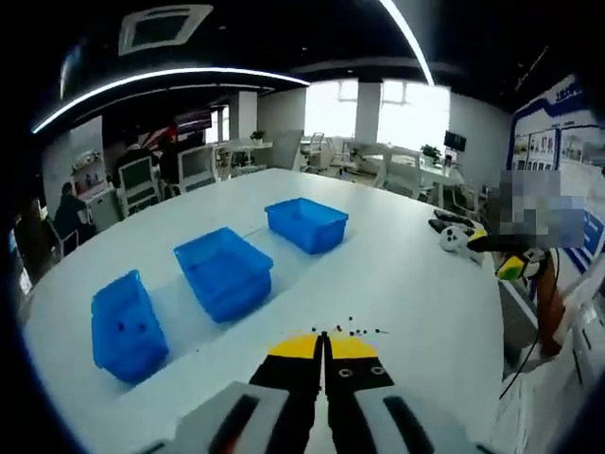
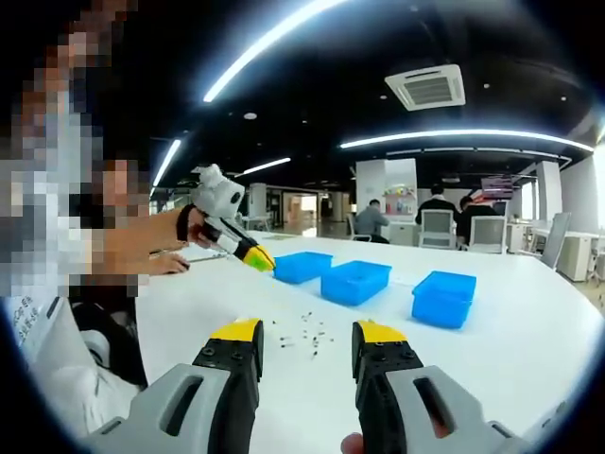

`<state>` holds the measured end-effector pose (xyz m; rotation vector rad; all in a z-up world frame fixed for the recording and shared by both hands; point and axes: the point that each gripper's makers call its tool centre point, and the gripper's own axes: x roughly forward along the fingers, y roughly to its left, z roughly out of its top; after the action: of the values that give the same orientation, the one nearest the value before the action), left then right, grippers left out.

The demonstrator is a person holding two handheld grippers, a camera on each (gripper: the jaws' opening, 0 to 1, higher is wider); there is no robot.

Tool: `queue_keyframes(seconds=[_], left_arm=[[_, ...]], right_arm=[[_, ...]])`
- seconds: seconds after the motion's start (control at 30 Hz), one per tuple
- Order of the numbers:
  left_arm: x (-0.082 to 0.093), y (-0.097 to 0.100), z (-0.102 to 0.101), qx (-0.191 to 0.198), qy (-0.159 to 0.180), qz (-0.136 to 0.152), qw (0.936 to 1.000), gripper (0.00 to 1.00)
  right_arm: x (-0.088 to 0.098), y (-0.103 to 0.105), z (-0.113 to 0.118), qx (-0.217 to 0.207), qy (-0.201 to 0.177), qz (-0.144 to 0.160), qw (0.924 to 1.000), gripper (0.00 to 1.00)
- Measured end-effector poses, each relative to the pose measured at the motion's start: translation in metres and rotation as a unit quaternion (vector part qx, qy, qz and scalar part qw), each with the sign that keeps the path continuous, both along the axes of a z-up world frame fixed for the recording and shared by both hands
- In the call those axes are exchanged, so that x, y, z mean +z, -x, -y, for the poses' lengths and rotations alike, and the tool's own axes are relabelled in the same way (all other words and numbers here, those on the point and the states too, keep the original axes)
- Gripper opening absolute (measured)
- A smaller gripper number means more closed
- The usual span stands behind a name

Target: Pick up the resistors one by one and place each resistor into its matching bin, sorting the parts by color and model until every resistor is separated into the correct bin for its type

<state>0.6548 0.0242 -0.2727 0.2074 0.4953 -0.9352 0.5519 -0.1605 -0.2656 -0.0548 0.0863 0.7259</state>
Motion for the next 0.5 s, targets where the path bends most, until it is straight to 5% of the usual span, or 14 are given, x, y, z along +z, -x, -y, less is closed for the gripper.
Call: queue_keyframes(seconds=[0.23, 0.5], left_arm=[[0.027, 0.019, -0.034, 0.041, 0.071, 0.044, 0.9957, 0.04], [0.044, 0.036, -0.074, 0.097, 0.142, 0.081, 0.9818, 0.04]], right_arm=[[-0.001, -0.001, -0.003, 0.002, 0.002, -0.001, 1.0, 0.39], [-0.003, -0.003, -0.002, 0.0, 0.002, -0.004, 1.0, 0.39]])
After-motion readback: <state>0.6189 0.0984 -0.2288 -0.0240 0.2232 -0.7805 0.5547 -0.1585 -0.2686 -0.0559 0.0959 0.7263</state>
